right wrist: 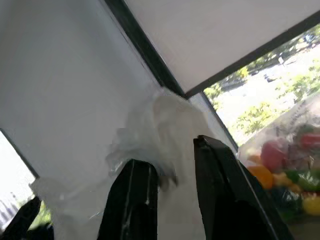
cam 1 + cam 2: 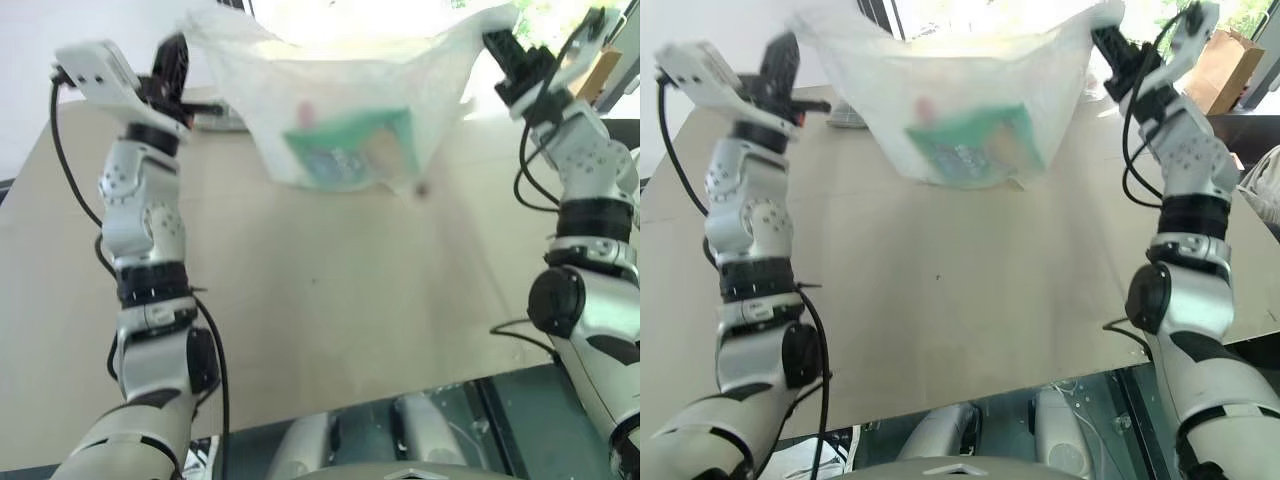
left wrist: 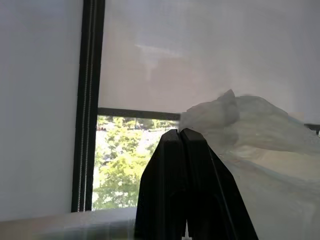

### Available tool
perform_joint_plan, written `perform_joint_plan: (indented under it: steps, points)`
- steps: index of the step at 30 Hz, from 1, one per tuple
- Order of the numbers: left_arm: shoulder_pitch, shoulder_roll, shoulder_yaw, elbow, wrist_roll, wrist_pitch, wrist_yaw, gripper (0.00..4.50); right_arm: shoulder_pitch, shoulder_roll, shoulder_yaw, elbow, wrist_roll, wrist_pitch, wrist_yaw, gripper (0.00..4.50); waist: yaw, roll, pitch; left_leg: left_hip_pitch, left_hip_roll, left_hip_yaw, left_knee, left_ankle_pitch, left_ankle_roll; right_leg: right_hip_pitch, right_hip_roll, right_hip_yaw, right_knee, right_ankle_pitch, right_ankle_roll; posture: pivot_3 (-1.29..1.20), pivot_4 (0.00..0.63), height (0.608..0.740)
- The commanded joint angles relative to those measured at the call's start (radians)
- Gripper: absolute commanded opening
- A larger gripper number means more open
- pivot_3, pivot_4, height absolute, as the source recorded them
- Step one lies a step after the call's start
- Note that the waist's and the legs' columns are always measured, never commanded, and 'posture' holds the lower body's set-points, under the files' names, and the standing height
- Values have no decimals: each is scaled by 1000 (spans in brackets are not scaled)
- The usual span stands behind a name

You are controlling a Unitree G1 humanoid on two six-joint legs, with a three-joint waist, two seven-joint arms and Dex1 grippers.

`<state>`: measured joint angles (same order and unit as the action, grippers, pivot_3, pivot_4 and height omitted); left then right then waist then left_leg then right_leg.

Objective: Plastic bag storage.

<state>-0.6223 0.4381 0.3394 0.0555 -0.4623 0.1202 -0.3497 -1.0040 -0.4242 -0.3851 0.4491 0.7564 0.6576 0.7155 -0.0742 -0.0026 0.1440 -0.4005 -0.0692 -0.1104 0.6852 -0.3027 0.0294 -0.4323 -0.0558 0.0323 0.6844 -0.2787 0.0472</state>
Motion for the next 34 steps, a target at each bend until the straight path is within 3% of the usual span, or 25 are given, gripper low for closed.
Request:
perform_joint_plan:
  steps: [1, 4, 8, 9, 10, 13, 18, 22, 27, 34]
  points:
    - [204, -6, -41, -251, -4, 98, 17, 551, 165, -77, 80, -247, 61, 157, 119, 3010, 1, 0, 0, 0, 0, 0, 0, 0, 0, 0, 0, 0, -1, 0, 0, 0, 150, 740]
    - [443, -20, -63, -448, -31, 173, 22, 1690, 401, -139, 169, -448, 27, 192, 146, 4377, 4, 0, 0, 0, 0, 0, -1, 0, 0, 0, 0, 1, -3, 0, 0, 0, 150, 740]
    - [632, -18, -29, -540, 34, 187, 65, 3584, 659, -222, 247, -648, -29, 150, 192, 4500, 27, 0, 0, 4, 0, 0, -1, 0, 0, 2, 0, 2, 0, 0, 0, 0, 150, 740]
    - [737, -12, -27, -545, 59, 162, 31, 3805, 753, -259, 251, -675, -72, 87, 230, 4500, 34, 0, -1, 5, 0, 2, 1, 0, 0, 2, 0, 3, 3, 0, 0, 0, 150, 740]
    - [851, -12, -22, -550, 60, 136, -21, 4363, 854, -304, 249, -693, -113, 23, 285, 4500, 40, 1, -2, 7, -1, 3, 1, 0, 0, 3, 1, 5, 5, 0, 0, 0, 150, 740]
    - [1069, -2, -17, -526, 79, 59, -129, 4452, 1068, -398, 223, -701, -188, -138, 414, 4500, 56, 2, -2, 16, -1, 7, -4, -3, 4, 12, 1, 8, -2, 0, 0, 0, 150, 740]
    - [1218, 20, -23, -454, 140, -43, -216, 4452, 1217, -443, 143, -493, -286, -378, 477, 4500, 88, -2, -2, 30, 2, 6, -5, -7, 10, 31, 1, 4, -11, 1, 1, 0, 150, 740]
    - [1232, 37, -16, -424, 150, -73, -247, 4452, 1105, -400, 75, -232, -318, -595, 454, 4500, 88, -3, -1, 53, 3, 6, -12, -10, 13, 58, 0, 4, -26, -1, -1, 0, 150, 740]
    - [1206, 86, 2, -402, 134, -95, -316, 4452, 915, -404, 76, -4, -336, -743, 517, 4500, 78, 1, -1, 54, 3, 12, -16, -10, 14, 54, 0, 8, -25, 2, 3, 0, 150, 740]
    - [1129, 113, 34, -370, 123, -121, -340, 4452, 748, -361, 120, 118, -348, -802, 588, 4500, 72, 1, 0, 52, 4, 11, -19, -9, 11, 52, 1, 7, -27, 1, 2, 0, 150, 740]
